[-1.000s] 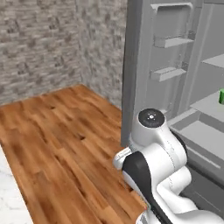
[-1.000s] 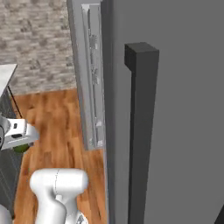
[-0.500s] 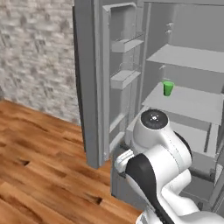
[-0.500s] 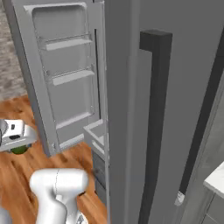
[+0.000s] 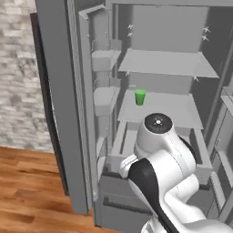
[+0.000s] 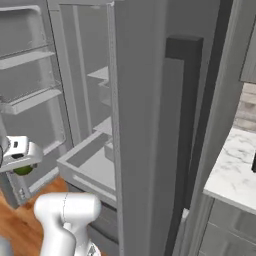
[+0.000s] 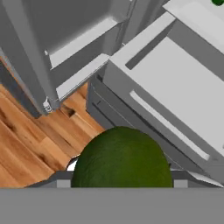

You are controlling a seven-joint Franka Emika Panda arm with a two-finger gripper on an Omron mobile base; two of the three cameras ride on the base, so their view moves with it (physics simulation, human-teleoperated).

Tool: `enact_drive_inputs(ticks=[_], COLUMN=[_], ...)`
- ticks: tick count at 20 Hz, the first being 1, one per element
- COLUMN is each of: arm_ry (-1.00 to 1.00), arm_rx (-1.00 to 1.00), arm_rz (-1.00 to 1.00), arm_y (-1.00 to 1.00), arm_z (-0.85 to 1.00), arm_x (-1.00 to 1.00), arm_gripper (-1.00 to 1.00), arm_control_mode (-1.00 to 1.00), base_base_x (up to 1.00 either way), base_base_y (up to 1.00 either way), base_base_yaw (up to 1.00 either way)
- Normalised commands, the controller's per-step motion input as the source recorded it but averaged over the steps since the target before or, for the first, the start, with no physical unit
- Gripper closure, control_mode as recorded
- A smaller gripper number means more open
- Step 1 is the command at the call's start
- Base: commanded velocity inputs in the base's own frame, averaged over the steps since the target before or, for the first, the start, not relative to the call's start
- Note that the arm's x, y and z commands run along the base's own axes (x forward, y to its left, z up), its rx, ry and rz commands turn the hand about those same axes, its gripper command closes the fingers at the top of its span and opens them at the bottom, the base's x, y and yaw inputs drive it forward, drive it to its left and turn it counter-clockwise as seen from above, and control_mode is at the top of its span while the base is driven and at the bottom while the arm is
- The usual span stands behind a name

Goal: Place the lime and eggplant inside the fridge drawer. Close the drawer after placing the vegetables.

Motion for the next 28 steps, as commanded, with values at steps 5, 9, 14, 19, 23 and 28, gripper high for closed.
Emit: enact_drive_inputs(ticks=[5, 9, 14, 19, 23, 28], arm_ry=[0.0, 0.0, 0.0, 0.05, 0.1, 0.1], arm_rx=[0.0, 0.0, 0.0, 0.04, 0.05, 0.02], arm_rz=[0.0, 0.0, 0.0, -0.16, -0.04, 0.0], arm_y=[0.0, 0.0, 0.0, -0.01, -0.01, 0.0], arm_z=[0.0, 0.0, 0.0, -0.08, -0.34, -0.68], arm_x=[0.0, 0.0, 0.0, 0.82, 1.0, 0.89], arm_gripper=[1.0, 1.0, 1.0, 1.0, 1.0, 1.0], arm_control_mode=[1.0, 1.0, 1.0, -1.0, -1.0, -1.0], base_base_x=[0.3, 0.41, 0.43, 0.0, 0.0, 0.0], base_base_y=[0.0, 0.14, 0.01, 0.0, 0.0, 0.0], base_base_yaw=[-0.39, -0.39, -0.33, 0.0, 0.0, 0.0])
